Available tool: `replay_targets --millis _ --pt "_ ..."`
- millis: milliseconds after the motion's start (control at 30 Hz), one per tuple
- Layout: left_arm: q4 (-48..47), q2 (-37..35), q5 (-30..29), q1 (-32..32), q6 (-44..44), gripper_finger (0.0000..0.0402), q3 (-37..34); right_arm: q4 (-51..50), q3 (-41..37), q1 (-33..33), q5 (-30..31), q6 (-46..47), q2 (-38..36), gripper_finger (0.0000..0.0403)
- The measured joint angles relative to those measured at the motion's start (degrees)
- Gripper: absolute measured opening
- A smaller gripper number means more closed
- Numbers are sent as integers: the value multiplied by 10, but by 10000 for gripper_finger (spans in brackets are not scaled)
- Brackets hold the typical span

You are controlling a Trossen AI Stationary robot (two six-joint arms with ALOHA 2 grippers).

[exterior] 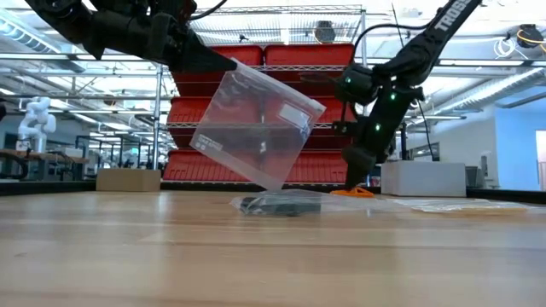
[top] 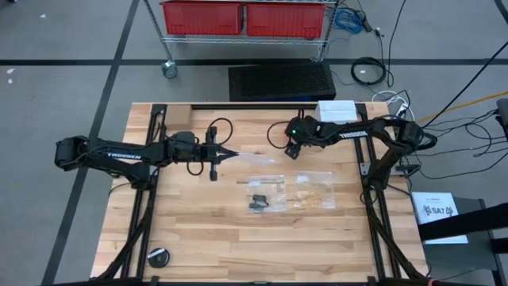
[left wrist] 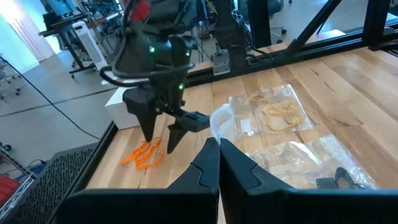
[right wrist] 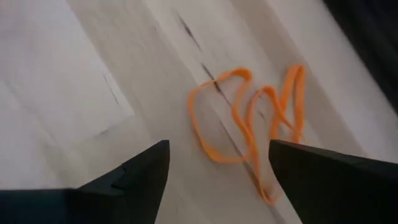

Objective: Sort rubber bands
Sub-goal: Put the orange rubber band into the open transparent zip bag

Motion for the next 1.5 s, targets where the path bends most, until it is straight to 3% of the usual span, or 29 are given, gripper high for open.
replay_targets --millis 167,300,633,800,1200,1333,1500 --pt "-1 0 0 2 0 0 0 28 1 0 5 -1 30 253" --pt "-1 0 0 8 -1 0 0 31 2 1 10 9 36 213" --pt "-2 0 0 7 -1 0 0 31 0 24 22 2 38 12" --pt "-6 0 0 7 0 0 0 8 14 38 19 41 22 11" --pt "-14 0 -2 7 5 0 0 -42 67 114 18 57 -109 5" --pt "-14 0 -3 7 5 0 0 -82 67 103 36 83 -102 34" --pt "-14 0 -4 7 5 0 0 -95 63 74 14 120 -51 100"
